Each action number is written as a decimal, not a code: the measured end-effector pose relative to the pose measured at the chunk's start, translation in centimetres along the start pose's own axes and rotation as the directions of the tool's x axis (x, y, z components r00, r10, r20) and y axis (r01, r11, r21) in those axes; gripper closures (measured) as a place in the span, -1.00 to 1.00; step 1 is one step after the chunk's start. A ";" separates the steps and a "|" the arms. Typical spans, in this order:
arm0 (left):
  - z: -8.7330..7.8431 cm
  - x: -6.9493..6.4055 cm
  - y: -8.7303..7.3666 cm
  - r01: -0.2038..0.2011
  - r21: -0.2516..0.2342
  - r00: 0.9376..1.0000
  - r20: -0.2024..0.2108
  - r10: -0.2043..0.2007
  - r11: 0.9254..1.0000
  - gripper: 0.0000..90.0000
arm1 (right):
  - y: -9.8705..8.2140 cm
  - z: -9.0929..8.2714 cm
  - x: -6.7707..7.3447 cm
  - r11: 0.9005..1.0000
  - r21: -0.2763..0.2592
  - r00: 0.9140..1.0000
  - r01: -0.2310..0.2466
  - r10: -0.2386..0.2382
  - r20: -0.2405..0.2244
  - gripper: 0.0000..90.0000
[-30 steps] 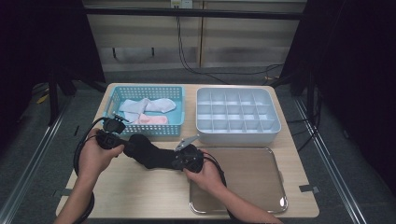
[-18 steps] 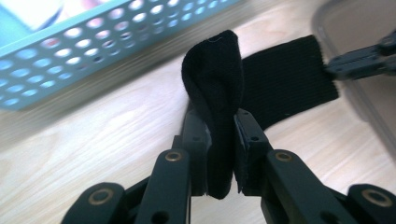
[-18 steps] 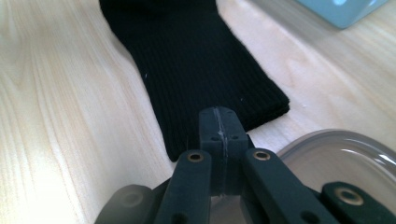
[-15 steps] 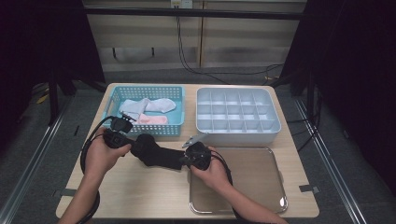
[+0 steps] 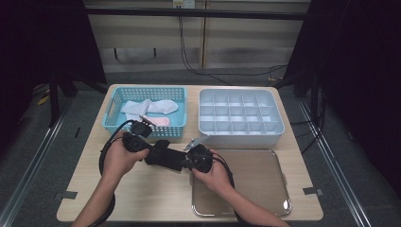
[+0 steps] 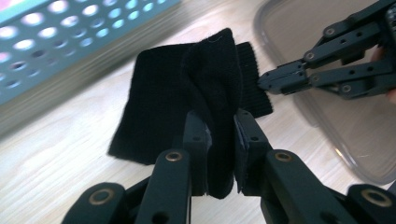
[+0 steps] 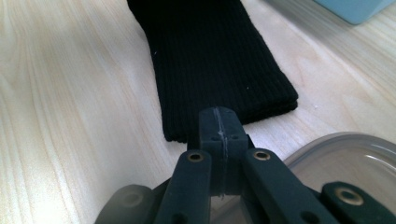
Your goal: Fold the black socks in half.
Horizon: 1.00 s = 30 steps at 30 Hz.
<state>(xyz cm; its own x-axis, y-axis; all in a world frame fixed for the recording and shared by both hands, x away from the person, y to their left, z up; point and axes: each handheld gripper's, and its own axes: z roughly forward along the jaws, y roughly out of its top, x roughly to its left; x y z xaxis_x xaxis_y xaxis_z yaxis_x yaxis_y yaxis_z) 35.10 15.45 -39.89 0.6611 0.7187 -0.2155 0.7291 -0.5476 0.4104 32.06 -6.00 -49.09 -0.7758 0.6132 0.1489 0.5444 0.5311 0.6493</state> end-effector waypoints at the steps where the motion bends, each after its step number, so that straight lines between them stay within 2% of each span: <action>1: 0.0 0.0 0.0 0.000 0.000 1.000 0.000 0.000 1.000 0.72 | 0.0 0.0 0.0 1.000 0.000 1.000 0.000 0.000 0.000 1.00; 7: 0.3 -0.3 0.4 -0.011 0.005 1.000 -0.002 0.011 1.000 0.72 | 0.0 -0.2 -0.4 1.000 -0.002 1.000 -0.013 0.013 0.018 1.00; 15: 2.2 -1.4 1.0 -0.025 0.025 1.000 0.013 0.025 0.999 0.72 | -0.2 0.2 -0.3 1.000 -0.005 1.000 -0.026 0.027 0.010 1.00; 17: 2.5 -1.6 1.2 -0.033 0.026 0.999 0.010 0.032 0.999 0.72 | -0.3 0.2 -0.4 1.000 -0.004 1.000 -0.016 0.016 0.011 1.00; 24: 3.7 -2.4 1.7 -0.048 0.032 0.999 -0.005 0.048 0.998 0.70 | -0.8 -0.2 -0.9 0.999 -0.006 0.999 -0.038 0.038 0.012 1.00; 30: 4.7 -2.9 1.9 -0.066 0.041 0.998 -0.008 0.066 0.997 0.67 | -0.9 -0.5 -0.9 0.999 -0.006 0.999 -0.036 0.036 0.015 1.00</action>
<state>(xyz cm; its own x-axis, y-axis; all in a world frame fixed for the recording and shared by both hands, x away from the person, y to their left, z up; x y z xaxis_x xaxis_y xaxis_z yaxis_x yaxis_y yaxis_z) 35.38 10.36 -42.64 0.7064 0.6842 -0.1812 0.6908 -0.6106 0.3873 32.11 -7.26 -49.45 -0.7507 0.6409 0.1606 0.5699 0.5051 0.6482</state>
